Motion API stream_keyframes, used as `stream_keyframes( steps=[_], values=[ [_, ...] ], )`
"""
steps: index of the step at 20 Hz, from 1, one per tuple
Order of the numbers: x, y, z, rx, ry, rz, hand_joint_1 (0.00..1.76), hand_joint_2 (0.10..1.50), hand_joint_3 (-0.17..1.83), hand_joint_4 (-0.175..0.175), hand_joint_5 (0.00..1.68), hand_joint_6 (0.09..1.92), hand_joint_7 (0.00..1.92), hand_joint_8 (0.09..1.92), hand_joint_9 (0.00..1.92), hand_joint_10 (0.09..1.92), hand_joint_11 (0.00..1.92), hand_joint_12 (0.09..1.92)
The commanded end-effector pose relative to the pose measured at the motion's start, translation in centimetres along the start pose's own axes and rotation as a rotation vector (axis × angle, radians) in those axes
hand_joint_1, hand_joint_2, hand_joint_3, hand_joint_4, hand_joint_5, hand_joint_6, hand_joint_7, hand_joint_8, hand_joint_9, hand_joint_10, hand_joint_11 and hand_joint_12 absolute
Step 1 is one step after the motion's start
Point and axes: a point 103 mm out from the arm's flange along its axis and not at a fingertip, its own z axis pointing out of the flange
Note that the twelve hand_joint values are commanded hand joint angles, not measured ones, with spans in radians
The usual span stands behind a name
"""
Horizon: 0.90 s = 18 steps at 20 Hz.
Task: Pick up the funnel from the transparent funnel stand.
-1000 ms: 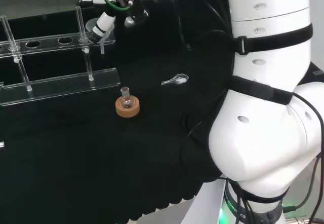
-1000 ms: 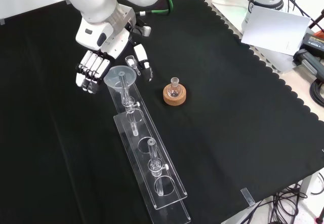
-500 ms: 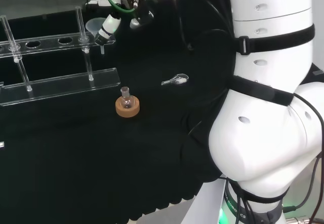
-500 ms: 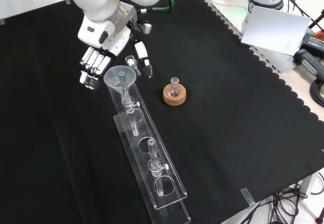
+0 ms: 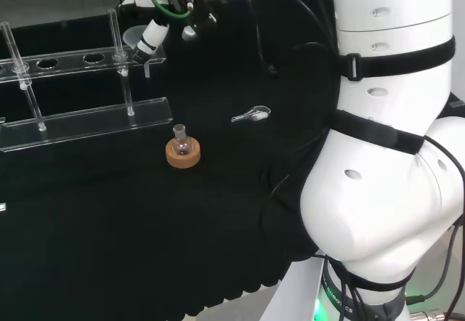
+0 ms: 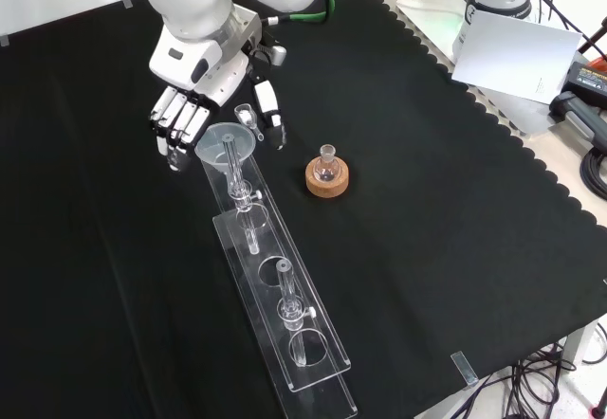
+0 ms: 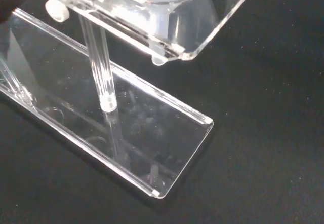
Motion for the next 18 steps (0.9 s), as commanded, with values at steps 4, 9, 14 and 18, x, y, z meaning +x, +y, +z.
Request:
stream_keyframes(
  steps=[4,9,14,18],
  values=[
    [-1.5,-0.1,0.5,0.024,-0.035,-0.001,0.64,0.64,0.01,-0.053,0.22,0.09,0.27,0.66,0.04,0.96,0.00,1.53],
    [-2.1,-0.1,0.3,0.018,-0.043,-0.006,0.65,0.65,0.02,-0.038,0.32,0.09,0.41,0.62,0.15,0.93,0.00,1.55],
    [-0.4,1.3,-0.4,0.016,-0.030,0.004,0.66,0.66,0.03,-0.020,0.49,0.09,0.60,0.56,0.32,0.85,0.00,1.55],
    [-2.7,0.0,0.5,0.006,-0.029,-0.010,0.68,0.67,0.04,-0.017,0.58,0.09,0.71,0.53,0.40,0.80,0.00,1.55]
  ],
)
